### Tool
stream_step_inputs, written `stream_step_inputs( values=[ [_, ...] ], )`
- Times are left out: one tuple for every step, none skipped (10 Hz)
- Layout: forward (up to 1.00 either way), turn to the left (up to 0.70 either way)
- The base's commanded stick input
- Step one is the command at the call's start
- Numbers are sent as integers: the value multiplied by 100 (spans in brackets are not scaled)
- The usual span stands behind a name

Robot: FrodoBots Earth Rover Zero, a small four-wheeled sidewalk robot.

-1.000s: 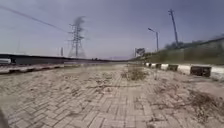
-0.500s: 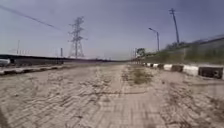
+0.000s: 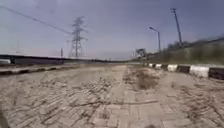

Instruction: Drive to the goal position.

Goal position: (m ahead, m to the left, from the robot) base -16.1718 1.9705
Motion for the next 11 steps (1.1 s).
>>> stream_step_inputs(
  values=[
    [100, 0],
    [100, 0],
    [100, 0],
    [100, 0],
    [100, 0],
    [100, 0],
    [100, 0],
    [100, 0],
    [100, 0],
    [100, 0],
    [100, 0]
  ],
)
